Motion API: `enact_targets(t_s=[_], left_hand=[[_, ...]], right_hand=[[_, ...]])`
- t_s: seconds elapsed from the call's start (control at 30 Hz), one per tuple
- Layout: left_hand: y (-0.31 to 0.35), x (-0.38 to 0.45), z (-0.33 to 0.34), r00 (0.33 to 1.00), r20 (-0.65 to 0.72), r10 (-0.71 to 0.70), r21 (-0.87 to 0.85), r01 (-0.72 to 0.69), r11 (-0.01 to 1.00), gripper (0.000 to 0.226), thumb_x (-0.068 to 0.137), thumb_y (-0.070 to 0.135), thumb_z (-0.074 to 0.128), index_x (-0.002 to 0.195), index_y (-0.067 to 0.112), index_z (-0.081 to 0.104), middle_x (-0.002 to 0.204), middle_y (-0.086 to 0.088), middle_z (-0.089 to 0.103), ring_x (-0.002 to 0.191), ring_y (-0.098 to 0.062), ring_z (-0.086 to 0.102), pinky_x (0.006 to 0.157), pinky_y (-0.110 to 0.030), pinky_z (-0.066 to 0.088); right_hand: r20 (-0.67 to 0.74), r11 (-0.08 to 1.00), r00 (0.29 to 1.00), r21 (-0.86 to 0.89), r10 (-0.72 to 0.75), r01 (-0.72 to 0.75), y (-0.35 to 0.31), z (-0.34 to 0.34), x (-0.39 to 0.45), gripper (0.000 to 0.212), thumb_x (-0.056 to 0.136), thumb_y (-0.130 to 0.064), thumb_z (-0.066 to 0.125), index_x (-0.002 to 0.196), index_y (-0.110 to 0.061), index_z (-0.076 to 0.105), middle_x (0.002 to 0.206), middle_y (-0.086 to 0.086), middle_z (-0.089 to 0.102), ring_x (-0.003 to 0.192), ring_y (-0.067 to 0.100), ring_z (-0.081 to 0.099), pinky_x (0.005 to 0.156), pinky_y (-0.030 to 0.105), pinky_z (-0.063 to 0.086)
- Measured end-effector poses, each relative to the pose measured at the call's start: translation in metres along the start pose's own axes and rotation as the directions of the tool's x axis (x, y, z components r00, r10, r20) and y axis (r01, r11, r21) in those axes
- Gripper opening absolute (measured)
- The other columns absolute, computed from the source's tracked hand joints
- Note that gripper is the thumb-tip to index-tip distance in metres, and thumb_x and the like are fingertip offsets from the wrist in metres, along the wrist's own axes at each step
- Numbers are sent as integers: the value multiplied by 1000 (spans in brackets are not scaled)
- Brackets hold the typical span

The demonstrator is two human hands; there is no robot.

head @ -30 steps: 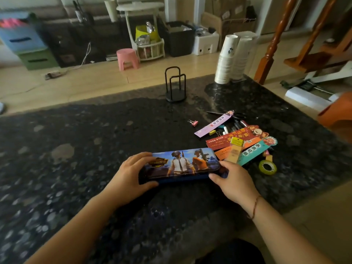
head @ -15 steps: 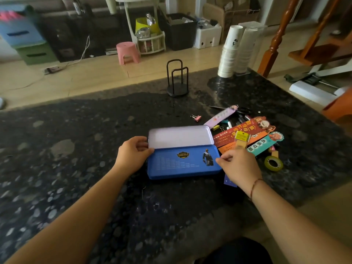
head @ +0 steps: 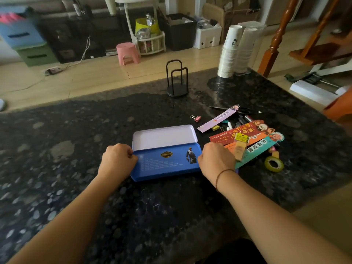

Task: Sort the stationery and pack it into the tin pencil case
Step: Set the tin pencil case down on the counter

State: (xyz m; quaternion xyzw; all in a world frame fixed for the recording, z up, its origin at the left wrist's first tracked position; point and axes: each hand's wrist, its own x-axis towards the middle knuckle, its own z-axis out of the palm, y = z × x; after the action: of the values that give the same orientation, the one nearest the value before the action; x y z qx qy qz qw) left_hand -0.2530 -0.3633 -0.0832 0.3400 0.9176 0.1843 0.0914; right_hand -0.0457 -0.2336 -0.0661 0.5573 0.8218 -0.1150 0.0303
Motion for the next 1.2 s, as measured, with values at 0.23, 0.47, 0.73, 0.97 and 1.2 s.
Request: enact_targets(t_s=[0.23, 0.47, 0.73, 0.97, 1.2], left_hand=[[-2, -12, -7, 998, -43, 42, 137, -36, 990, 15, 85, 19, 56, 85, 15, 71, 76, -2, 63, 64, -20, 59, 56, -31, 52], [-2, -24, -4, 987, -92, 129, 97, -120, 988, 16, 90, 13, 49, 93, 5, 62, 72, -9, 61, 62, -28, 58, 60, -44, 55], [-2, -51, -30, 955, -262, 139, -88, -168, 982, 11, 88, 10, 59, 90, 12, 70, 65, -2, 65, 59, -18, 59, 63, -30, 46], [-40, -124, -5, 990, -73, 121, -160, -132, 978, 31, 72, 2, 77, 65, 28, 63, 50, 12, 61, 58, 0, 61, 53, -10, 41], [-36, -124, 13, 987, -83, 140, -41, -144, 989, 18, 78, 19, 76, 76, 34, 66, 60, 14, 64, 55, -9, 61, 57, -28, 52]], right_hand=[[29, 984, 996, -157, -84, 88, -9, -3, -3, 13, 92, -17, 58, 104, -16, 59, 87, 7, 58, 83, 24, 61, 58, 32, 44], [-74, 972, 997, 235, 4, 14, 4, 16, 1, 16, 87, -33, 64, 81, -18, 63, 75, 2, 61, 66, 19, 60, 55, 33, 54], [-155, 900, 987, 422, -50, 112, 19, -6, -13, 13, 84, -28, 63, 72, -24, 64, 69, -8, 64, 66, 11, 61, 59, 36, 57], [109, 928, 980, 354, -165, 117, 62, 15, -73, 13, 82, -39, 70, 75, -29, 65, 64, -11, 66, 64, 3, 62, 63, 29, 57], [95, 535, 969, 819, 230, -207, 112, 2, -41, 6, 89, -19, 65, 86, -18, 70, 64, 3, 65, 43, 13, 50, 39, 21, 36]])
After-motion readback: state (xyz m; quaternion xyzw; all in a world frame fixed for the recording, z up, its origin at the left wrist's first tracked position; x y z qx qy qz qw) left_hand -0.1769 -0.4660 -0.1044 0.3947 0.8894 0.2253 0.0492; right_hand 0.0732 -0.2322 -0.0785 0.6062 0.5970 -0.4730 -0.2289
